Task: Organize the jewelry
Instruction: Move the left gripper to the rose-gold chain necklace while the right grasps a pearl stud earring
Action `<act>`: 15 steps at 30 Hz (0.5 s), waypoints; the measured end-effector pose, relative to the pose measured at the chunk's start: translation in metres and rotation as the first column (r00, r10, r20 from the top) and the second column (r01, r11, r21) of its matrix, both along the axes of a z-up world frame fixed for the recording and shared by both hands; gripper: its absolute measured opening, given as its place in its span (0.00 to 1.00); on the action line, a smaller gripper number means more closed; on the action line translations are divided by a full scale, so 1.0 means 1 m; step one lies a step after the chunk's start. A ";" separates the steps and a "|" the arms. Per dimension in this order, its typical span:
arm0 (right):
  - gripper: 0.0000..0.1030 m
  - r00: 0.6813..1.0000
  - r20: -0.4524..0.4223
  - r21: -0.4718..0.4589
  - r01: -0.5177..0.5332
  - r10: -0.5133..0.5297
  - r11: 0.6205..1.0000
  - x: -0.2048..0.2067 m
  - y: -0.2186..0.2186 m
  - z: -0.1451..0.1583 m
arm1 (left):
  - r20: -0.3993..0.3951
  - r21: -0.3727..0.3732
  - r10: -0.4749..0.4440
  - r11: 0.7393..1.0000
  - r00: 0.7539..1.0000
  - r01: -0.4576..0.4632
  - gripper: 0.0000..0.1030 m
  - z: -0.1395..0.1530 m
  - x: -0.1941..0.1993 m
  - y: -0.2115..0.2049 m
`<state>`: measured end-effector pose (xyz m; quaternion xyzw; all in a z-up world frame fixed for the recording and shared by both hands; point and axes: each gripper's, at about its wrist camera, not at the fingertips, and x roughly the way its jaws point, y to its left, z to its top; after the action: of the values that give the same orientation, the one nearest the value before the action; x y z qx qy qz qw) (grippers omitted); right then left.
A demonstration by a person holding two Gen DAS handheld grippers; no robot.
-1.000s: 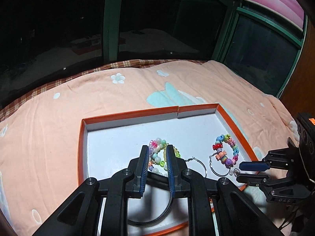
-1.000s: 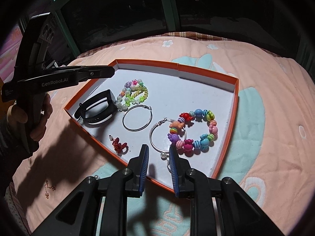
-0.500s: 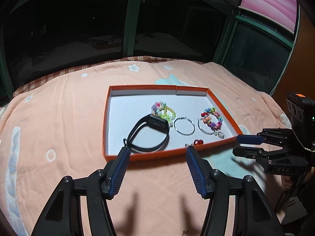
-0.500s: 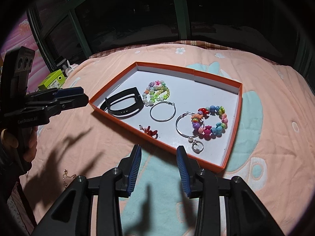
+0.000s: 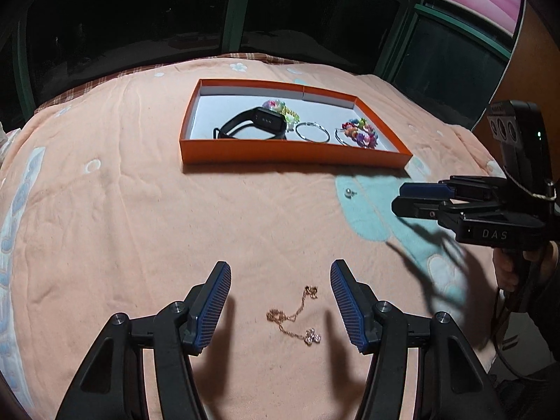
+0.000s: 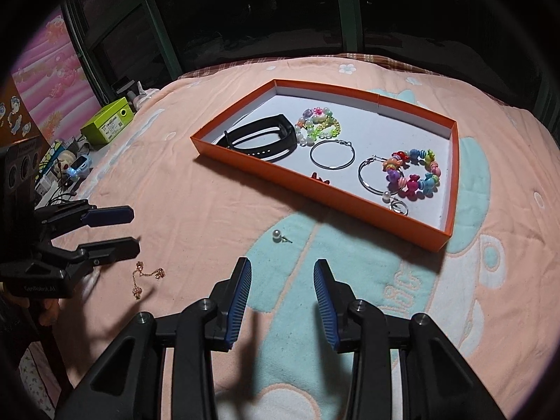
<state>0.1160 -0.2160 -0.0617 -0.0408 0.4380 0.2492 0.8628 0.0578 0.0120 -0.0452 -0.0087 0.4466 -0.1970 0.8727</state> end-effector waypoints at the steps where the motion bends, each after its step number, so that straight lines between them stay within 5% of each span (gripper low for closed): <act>1: 0.40 1.000 -0.004 0.001 0.000 0.000 1.000 -0.001 0.001 -0.001 | 0.000 0.008 -0.006 1.000 1.000 0.006 0.61 -0.003 -0.003 -0.002; 15: 0.40 0.999 -0.036 0.012 0.000 0.001 1.000 -0.005 0.007 -0.014 | -0.020 0.011 0.001 1.000 1.000 -0.001 0.61 -0.017 -0.011 -0.004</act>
<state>0.1108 -0.2090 -0.0752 -0.0313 0.4520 0.2527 0.8549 0.0470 0.0080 -0.0622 -0.0061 0.4563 -0.1941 0.8684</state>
